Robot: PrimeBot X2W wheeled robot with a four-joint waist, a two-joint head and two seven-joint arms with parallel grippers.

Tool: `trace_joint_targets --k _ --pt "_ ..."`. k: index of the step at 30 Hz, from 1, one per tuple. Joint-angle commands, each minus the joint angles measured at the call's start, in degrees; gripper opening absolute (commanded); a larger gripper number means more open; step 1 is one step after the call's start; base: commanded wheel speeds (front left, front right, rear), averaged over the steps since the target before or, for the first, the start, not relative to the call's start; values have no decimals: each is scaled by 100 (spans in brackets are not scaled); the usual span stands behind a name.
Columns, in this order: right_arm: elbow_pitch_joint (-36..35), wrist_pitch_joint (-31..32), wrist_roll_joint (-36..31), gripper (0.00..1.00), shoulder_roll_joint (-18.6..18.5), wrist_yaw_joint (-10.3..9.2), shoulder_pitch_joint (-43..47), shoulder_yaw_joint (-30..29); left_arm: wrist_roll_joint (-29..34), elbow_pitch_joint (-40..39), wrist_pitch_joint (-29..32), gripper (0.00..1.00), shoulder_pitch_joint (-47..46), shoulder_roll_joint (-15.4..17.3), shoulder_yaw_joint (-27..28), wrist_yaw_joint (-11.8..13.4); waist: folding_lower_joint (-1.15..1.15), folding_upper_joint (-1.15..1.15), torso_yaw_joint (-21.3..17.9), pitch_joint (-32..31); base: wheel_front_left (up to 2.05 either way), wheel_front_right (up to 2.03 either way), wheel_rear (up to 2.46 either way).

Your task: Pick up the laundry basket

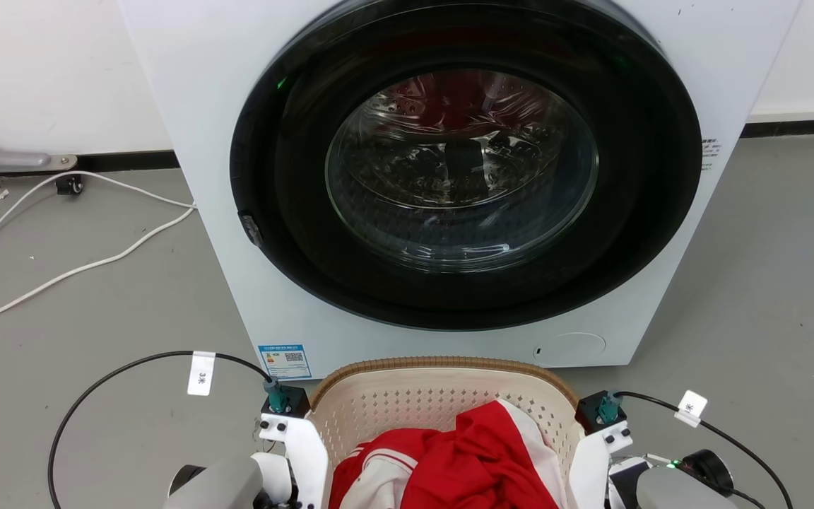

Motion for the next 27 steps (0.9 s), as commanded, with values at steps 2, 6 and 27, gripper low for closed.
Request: trace_joint_targets --k 2,6,27 --pt "-30 16 95 0 -16 22 -37 162 -61 -36 -40 0 -178 -4 -35 -67 0 -1 -1 -1 0 0 0" --pt "-18 9 255 0 -31 25 -64 313 -116 -19 -81 0 -187 8 -95 -67 0 -1 -2 2 0 0 0" --pt "76 -159 854 0 -76 26 -156 953 -369 54 -164 0 -220 13 -335 -67 0 -1 -23 17 0 0 0"
